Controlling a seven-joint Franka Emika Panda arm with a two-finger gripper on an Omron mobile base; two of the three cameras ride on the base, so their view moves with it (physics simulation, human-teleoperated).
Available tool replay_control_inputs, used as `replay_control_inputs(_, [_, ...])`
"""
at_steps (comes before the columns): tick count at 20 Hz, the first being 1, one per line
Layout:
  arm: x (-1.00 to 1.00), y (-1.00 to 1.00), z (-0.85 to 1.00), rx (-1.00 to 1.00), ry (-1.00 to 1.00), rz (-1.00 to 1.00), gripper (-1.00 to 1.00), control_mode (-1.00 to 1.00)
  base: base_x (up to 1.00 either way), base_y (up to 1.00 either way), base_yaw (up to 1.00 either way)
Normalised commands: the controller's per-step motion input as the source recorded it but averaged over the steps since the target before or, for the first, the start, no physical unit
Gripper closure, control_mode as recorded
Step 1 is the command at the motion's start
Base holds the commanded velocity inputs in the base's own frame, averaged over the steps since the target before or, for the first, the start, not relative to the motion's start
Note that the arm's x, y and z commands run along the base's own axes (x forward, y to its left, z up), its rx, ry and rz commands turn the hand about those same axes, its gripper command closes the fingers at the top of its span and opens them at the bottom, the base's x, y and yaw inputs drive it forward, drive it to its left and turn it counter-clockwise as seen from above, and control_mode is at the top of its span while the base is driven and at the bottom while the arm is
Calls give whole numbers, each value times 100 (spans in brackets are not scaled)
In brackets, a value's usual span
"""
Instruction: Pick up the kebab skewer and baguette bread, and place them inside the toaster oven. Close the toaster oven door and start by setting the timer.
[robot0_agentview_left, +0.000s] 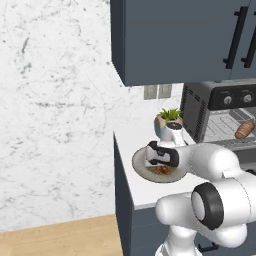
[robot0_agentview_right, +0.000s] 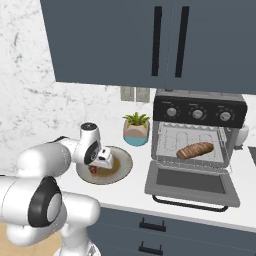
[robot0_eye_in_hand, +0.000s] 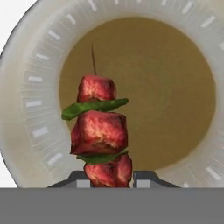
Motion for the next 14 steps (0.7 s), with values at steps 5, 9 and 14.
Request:
replay_control_inputs(5, [-33, -24, 97, 3, 0, -22, 100, -100, 0, 0, 0])
replay_control_inputs(9, [-53, -39, 89, 7, 0, -31, 100, -100, 0, 0, 0])
replay_control_inputs(14, [-70, -55, 70, 9, 0, -36, 100, -100, 0, 0, 0])
